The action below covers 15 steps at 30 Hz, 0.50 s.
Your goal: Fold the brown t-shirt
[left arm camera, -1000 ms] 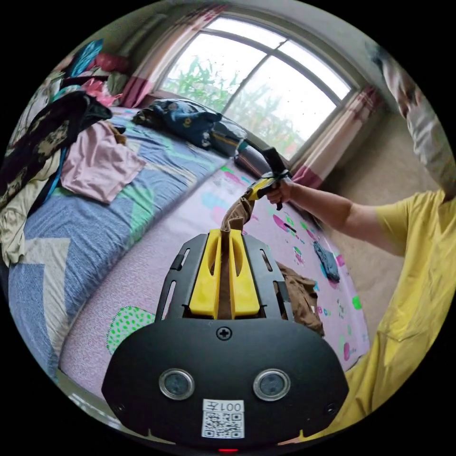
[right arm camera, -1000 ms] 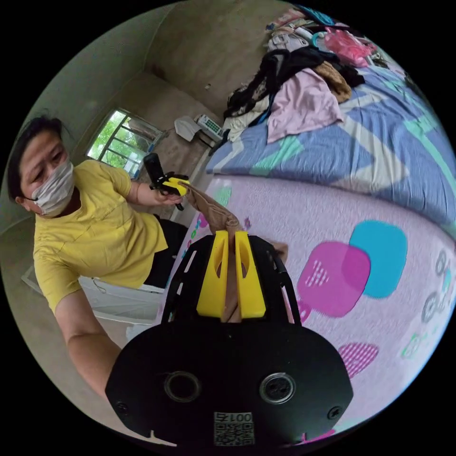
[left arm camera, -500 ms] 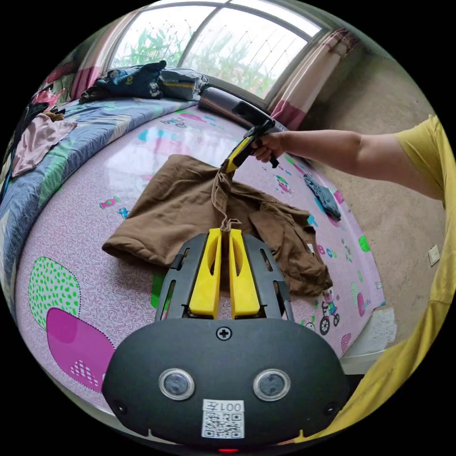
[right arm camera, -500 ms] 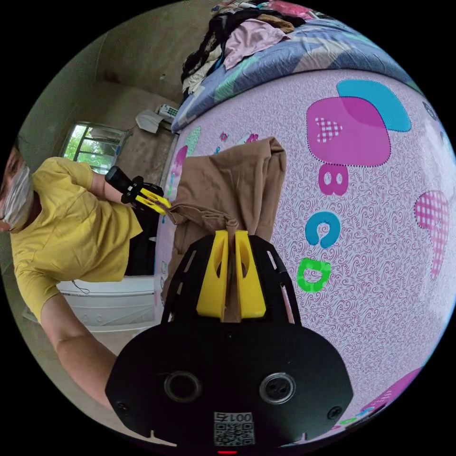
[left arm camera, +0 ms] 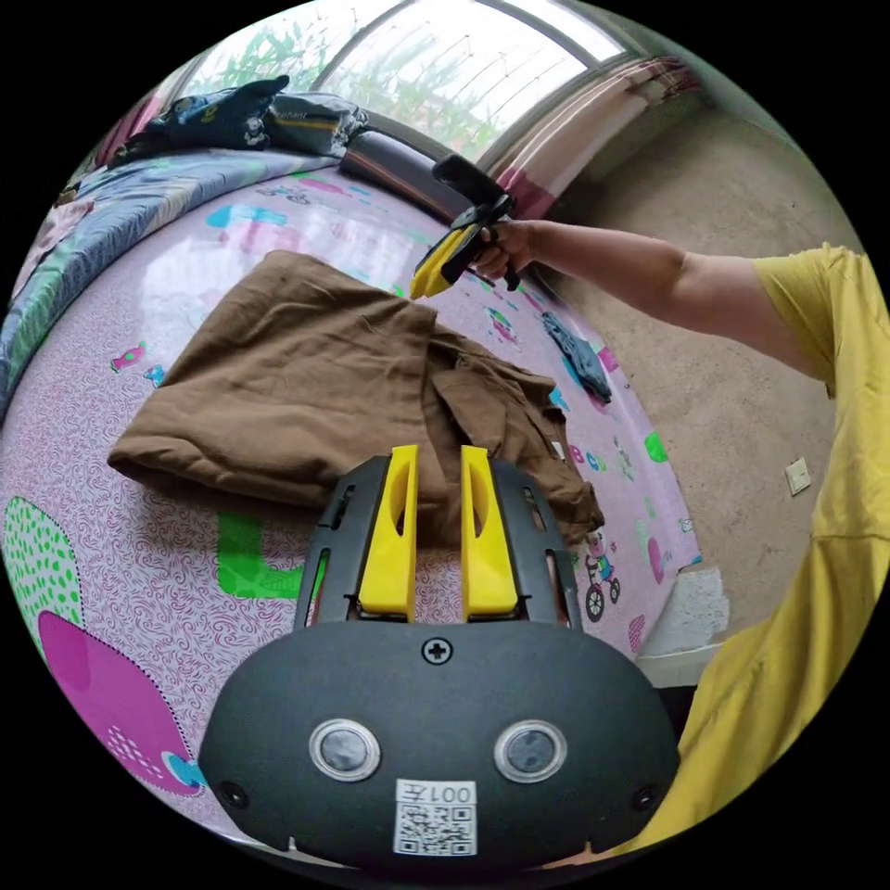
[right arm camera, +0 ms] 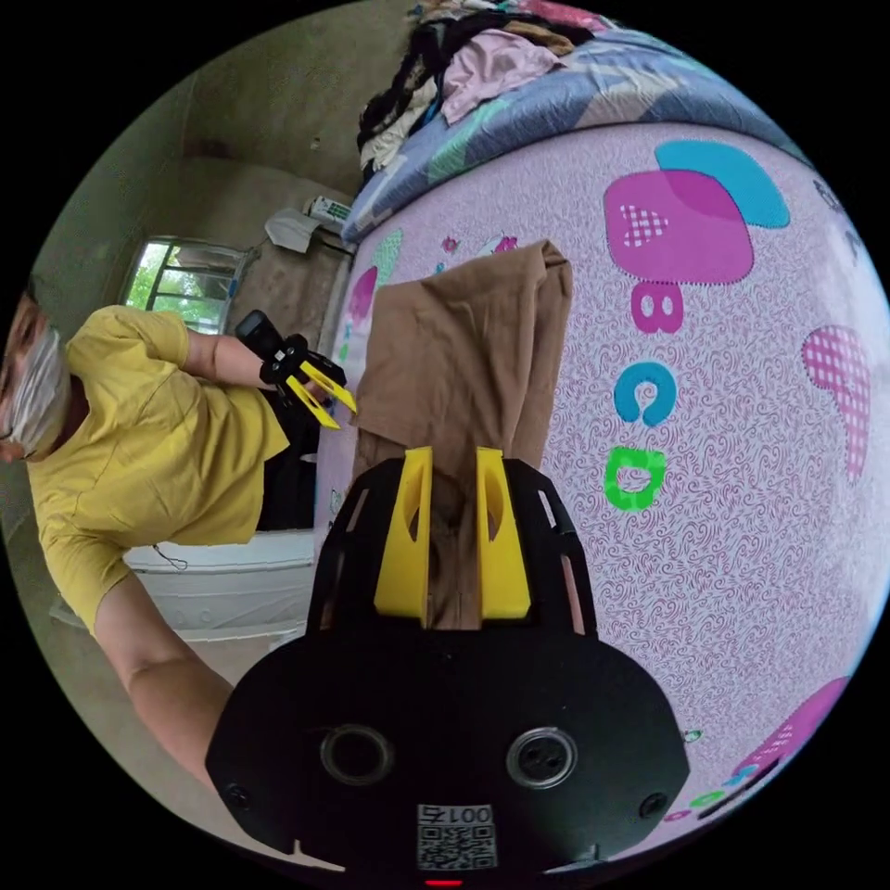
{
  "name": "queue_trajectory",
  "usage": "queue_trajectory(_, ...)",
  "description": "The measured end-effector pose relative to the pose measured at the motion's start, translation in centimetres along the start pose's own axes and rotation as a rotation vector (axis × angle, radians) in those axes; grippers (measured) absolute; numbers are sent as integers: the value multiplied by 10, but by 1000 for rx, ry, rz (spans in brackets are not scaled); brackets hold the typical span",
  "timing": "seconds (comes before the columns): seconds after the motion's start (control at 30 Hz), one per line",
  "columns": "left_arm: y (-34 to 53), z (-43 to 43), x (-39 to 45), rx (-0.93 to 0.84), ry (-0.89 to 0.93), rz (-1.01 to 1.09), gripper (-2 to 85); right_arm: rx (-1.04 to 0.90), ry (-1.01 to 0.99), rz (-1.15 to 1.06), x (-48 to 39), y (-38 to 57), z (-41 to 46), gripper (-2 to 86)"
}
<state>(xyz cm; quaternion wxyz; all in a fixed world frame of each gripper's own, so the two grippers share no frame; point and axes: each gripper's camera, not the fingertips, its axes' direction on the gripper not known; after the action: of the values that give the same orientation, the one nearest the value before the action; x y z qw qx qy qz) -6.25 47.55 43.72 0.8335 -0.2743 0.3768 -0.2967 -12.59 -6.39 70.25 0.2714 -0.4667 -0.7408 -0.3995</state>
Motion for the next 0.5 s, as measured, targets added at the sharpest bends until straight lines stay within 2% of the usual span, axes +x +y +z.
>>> queue_trajectory(0.13,-4,-1,-7,29,-32,-86,-12,86,39,-13,-5,0,0,25)
queue_trajectory(0.27,-3,24,-23,-46,-82,-188,-15,-38,131,46,3,6,34,14)
queue_trajectory(0.33,-5,28,-21,-45,-130,-191,-15,-15,143,46,0,9,36,16)
queue_trajectory(0.5,17,-22,-25,142,-131,-363,-9,100,156,-6,-14,16,2,28)
